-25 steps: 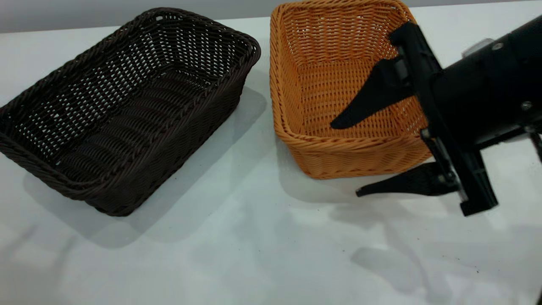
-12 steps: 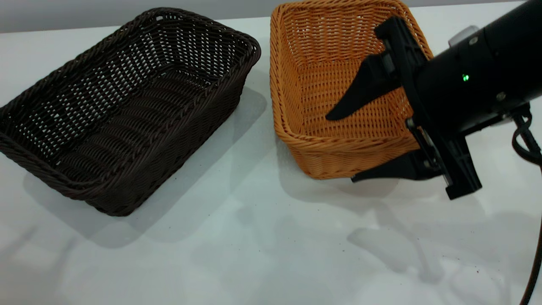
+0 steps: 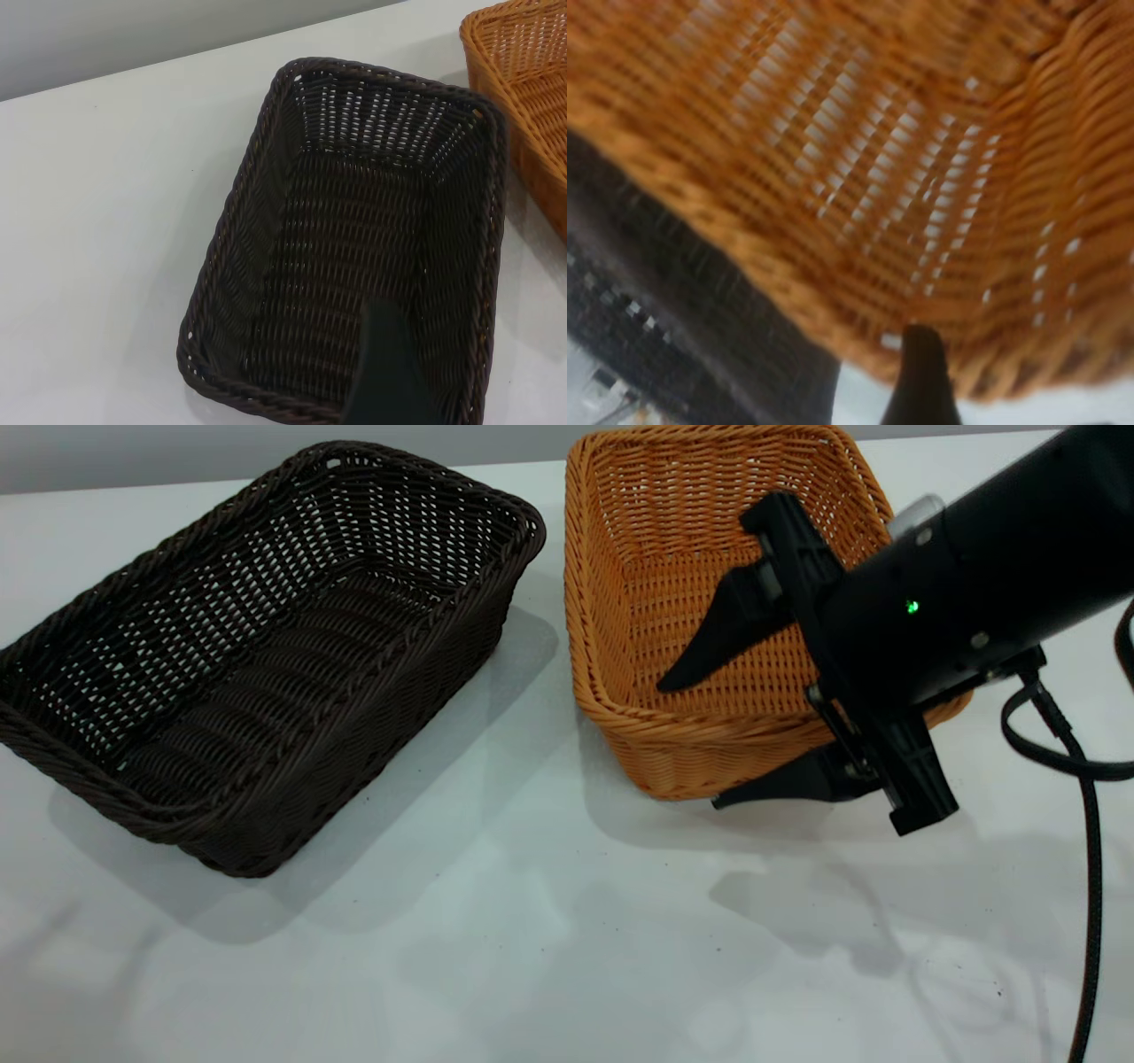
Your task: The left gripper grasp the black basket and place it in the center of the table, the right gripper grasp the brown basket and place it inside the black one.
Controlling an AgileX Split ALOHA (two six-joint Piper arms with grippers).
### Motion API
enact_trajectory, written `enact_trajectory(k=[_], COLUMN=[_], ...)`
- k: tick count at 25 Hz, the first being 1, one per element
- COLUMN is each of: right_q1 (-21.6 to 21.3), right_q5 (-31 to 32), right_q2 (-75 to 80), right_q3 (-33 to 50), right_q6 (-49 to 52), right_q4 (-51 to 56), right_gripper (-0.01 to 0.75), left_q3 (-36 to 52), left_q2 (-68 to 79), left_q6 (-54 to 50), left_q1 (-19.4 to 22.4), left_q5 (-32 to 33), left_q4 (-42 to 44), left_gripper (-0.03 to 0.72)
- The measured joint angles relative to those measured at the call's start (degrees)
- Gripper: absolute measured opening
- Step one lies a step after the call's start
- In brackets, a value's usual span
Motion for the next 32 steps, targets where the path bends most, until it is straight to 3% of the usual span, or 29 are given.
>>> enact_trajectory(k=[21, 25, 32], right_q1=[0.00, 0.00, 0.00], right_q5=[-9.43, -9.58, -10.39], right_q2=[3.17, 3.17, 3.17], right_q3=[-3.90, -3.90, -3.90], right_q6=[2.01, 2.54, 2.60], right_q4=[0.06, 0.06, 0.06], right_gripper=[0.510, 0.457, 0.272], left_q3=[0.00, 0.00, 0.00], left_q2=[-0.06, -0.06, -0.06], left_q6=[0.00, 0.00, 0.00], left_q1=[0.00, 0.00, 0.00], left_q5=[0.17, 0.24, 0.38], left_q4=[0.00, 0.00, 0.06], left_gripper=[0.418, 0.418, 0.418])
